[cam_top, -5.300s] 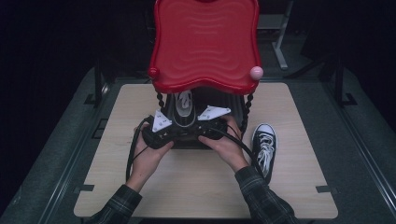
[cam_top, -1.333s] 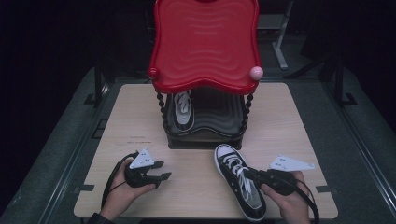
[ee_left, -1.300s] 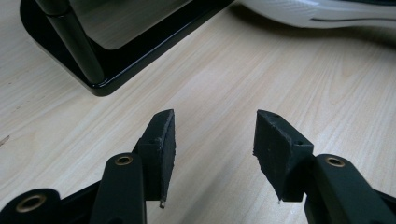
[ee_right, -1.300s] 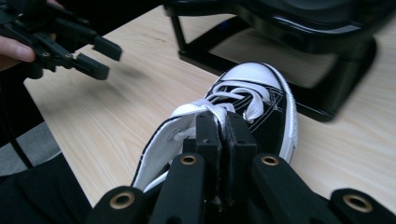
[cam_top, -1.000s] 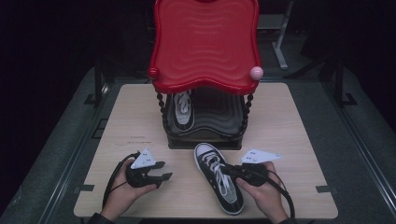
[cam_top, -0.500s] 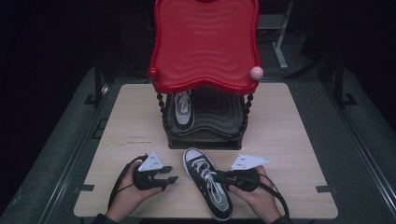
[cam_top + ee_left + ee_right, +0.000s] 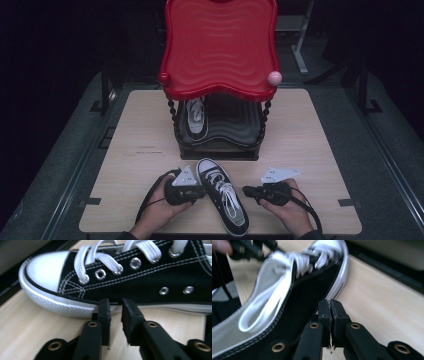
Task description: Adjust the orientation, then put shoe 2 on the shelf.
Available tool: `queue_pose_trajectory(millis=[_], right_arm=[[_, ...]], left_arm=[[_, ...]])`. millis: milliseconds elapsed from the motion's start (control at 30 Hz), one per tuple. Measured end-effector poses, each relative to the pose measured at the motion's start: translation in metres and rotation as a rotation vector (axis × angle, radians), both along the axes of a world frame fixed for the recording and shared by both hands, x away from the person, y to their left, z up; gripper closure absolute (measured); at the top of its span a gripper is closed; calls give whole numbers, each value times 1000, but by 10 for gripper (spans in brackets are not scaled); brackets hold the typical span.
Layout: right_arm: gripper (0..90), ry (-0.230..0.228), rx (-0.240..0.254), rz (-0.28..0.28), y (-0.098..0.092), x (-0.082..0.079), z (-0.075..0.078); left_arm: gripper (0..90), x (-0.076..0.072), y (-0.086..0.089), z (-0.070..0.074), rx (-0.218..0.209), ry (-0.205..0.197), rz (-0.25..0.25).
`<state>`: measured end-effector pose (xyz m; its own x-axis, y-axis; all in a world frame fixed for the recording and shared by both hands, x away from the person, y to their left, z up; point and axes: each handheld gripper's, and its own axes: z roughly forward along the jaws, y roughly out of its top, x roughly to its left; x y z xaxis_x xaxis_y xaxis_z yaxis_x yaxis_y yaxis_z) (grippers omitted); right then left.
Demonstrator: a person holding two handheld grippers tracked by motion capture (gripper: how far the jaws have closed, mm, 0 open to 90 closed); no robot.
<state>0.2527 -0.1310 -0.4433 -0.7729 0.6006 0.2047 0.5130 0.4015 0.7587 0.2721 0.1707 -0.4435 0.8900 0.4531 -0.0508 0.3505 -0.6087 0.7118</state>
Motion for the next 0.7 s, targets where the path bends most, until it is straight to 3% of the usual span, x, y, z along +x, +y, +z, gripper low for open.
queue_pose_trajectory(millis=[133, 467, 700], right_arm=[[877, 37, -23, 41, 9, 0, -7], [896, 54, -26, 144, 23, -9, -9], [796, 14, 50, 97, 17, -6, 3]], left_arm=[[803, 3, 2, -1, -15, 15, -1], [792, 17, -8, -1, 9, -41, 25], [672, 16, -2, 13, -59, -36, 32]])
